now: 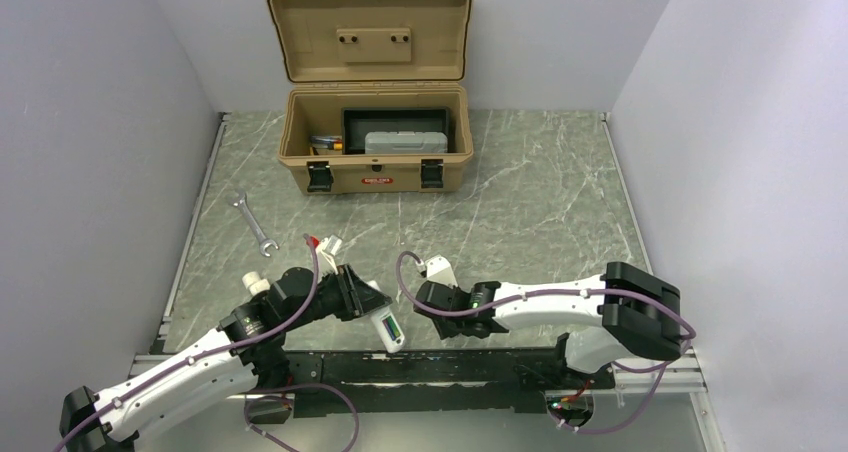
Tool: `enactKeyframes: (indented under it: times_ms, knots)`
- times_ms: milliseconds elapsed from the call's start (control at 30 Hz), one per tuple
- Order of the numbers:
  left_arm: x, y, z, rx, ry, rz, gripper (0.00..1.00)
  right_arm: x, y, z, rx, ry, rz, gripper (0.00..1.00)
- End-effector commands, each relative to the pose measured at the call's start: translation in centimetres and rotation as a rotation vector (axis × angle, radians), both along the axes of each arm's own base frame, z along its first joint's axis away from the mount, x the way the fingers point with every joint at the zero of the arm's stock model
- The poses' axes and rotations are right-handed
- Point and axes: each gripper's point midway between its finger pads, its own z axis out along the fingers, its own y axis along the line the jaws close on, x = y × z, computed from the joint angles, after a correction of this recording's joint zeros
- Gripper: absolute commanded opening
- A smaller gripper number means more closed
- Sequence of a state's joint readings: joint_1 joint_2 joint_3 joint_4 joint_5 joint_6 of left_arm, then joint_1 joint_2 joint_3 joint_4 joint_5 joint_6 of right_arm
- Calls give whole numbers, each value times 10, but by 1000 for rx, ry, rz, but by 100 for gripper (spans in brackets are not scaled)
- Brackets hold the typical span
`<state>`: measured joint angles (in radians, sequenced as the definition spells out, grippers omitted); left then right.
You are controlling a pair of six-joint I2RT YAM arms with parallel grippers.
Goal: Load the batteries into the remote control
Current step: Pick up the battery cover at the center of the board.
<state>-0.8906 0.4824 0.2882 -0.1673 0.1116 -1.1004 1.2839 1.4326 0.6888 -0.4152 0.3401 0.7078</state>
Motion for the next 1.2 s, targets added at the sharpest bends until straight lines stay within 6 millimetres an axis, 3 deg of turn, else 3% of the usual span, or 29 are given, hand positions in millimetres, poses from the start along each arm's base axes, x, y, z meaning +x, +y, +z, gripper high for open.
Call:
enactKeyframes:
  times_ms: [0, 200, 600, 867, 1033, 1167]
  knots:
    - [4, -8, 36, -81, -73, -13, 0, -8, -16, -12, -101, 40, -4, 35]
    - [4, -7, 36, -83, -71, -11, 0, -6, -13, -6, -82, 29, -12, 32]
    - [8, -14, 32, -98, -62, -12, 0, 5, 1, 56, 134, -65, -25, 33]
    - [29, -14, 35, -204, -108, 98, 0, 9, 11, 118, 276, -123, -4, 33]
    - [38, -19, 36, -233, -92, 132, 0, 11, 28, 172, 376, -173, 78, 34]
    - [45, -21, 38, -305, -100, 167, 0, 4, 42, 195, 398, -167, 184, 35]
